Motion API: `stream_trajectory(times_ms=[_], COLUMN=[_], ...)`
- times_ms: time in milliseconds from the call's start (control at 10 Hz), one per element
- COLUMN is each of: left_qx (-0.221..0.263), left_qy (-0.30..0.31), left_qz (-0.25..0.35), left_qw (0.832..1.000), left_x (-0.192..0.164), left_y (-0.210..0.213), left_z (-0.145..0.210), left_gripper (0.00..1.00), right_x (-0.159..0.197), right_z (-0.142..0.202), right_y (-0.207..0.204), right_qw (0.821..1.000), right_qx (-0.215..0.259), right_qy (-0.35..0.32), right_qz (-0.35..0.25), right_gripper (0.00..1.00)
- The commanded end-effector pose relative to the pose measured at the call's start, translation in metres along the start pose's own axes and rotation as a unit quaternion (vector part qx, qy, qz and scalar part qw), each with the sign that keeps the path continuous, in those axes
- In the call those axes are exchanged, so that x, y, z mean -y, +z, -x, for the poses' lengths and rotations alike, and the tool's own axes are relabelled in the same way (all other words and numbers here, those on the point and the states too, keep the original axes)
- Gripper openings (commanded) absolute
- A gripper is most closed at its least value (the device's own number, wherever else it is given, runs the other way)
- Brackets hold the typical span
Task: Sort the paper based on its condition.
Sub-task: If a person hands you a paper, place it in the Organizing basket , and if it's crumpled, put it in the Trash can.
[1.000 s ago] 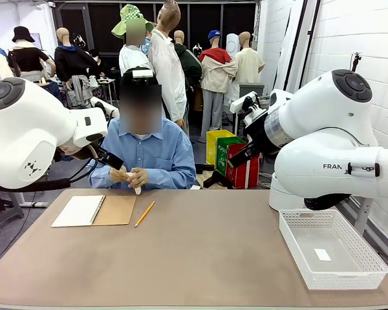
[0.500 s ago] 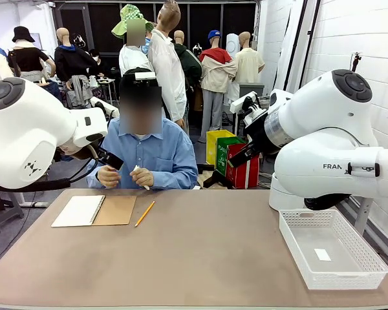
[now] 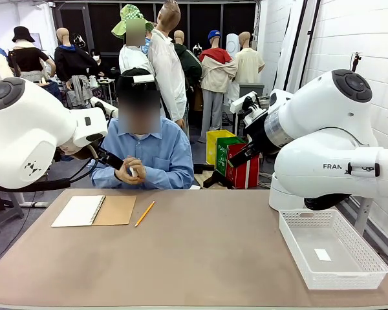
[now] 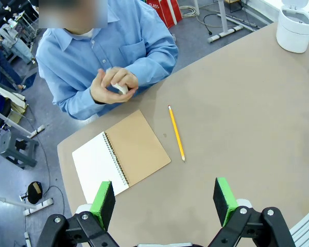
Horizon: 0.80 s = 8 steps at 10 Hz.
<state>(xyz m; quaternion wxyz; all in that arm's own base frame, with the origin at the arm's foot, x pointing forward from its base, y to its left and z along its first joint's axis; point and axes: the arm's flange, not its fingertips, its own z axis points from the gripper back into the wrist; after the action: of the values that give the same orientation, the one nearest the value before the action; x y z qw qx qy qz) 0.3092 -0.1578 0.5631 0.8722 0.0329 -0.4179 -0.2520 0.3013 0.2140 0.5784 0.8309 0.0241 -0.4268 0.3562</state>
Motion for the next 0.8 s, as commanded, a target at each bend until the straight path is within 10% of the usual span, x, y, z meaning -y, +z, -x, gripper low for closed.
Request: stream_trajectory(times_ms=[0, 700], left_qx=[0.002, 0.002], left_qy=[-0.006, -0.006], left_qz=[-0.003, -0.003], left_qw=[1.000, 1.000], left_x=[-0.0010, -0.0010], left_y=[-0.0007, -0.0007], left_z=[-0.0005, -0.0005], left_gripper=[1.00, 1.00], right_x=[-0.0010, -0.0010], right_z=[-0.0001, -0.0001], right_y=[-0.0002, -0.0002], right_qw=[1.000, 1.000], right_qx=[-0.001, -0.001], right_qy=[0.001, 0.001], right_qz=[0.002, 0.002], right_gripper=[1.00, 1.00])
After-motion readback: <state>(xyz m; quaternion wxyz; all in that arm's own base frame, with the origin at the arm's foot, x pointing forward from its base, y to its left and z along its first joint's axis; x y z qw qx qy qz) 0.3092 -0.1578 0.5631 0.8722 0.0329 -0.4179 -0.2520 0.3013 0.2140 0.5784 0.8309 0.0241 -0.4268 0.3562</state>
